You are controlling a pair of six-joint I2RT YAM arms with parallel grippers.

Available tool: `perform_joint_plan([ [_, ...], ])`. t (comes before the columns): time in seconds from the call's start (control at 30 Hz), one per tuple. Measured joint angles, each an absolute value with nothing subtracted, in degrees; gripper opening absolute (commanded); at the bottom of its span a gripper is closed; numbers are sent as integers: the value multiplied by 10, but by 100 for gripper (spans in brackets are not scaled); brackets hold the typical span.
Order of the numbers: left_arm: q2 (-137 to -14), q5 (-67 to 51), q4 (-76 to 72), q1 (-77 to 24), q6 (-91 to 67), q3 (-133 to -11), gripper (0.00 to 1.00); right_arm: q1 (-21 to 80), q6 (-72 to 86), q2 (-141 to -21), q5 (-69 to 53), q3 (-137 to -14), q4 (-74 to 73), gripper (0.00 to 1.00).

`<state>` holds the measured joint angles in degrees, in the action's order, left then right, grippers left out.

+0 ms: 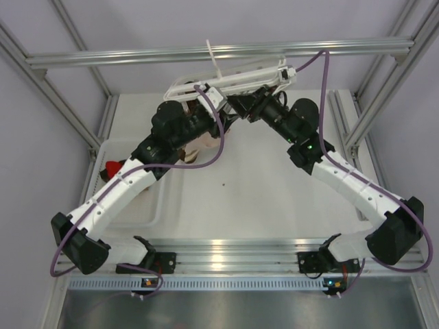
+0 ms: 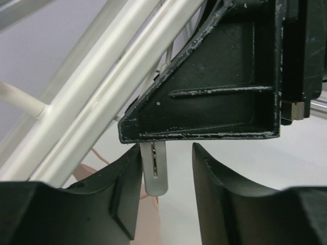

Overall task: Clip the socks to the hanger
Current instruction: Open the clamp at the hanger.

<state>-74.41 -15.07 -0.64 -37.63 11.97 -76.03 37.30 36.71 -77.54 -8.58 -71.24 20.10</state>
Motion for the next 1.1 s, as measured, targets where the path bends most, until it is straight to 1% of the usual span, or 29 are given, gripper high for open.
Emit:
perform_joint_plan([
  [0.03, -744, -150, -4, -378, 116, -760, 52, 369, 371, -775, -91, -712, 201, 0],
  [0.13, -741, -142, 5, -384, 98, -754, 55, 358, 379, -775, -107, -712, 201, 0],
  [0.3, -708, -131, 26, -383, 57, -716, 56, 345, 394, -775, -130, -712, 202, 0],
  [0.4, -679, -142, 38, -366, 18, -693, 57, 339, 403, -775, -142, -712, 203, 0],
  [0.43, -672, -148, 39, -355, 4, -689, 58, 339, 406, -775, -145, -713, 204, 0],
  [0.53, -646, -189, 39, -277, -69, -684, 59, 336, 411, -775, -154, -712, 206, 0],
  [0.57, -639, -202, 37, -248, -92, -683, 61, 335, 412, -775, -157, -712, 206, 0],
  [0.6, -629, -216, 35, -216, -117, -680, 67, 334, 412, -775, -160, -712, 206, 0],
  [0.73, -585, -238, 60, -139, -177, -665, 71, 329, 412, -776, -169, -712, 206, 0],
  [0.8, -559, -248, 85, -109, -189, -658, 71, 328, 412, -778, -173, -713, 207, 0],
  [0.93, -527, -236, 172, -61, -161, -664, 71, 326, 410, -781, -179, -713, 207, 0],
  [1.1, -537, -172, 326, -50, -75, -689, 71, 325, 401, -782, -185, -713, 206, 0],
])
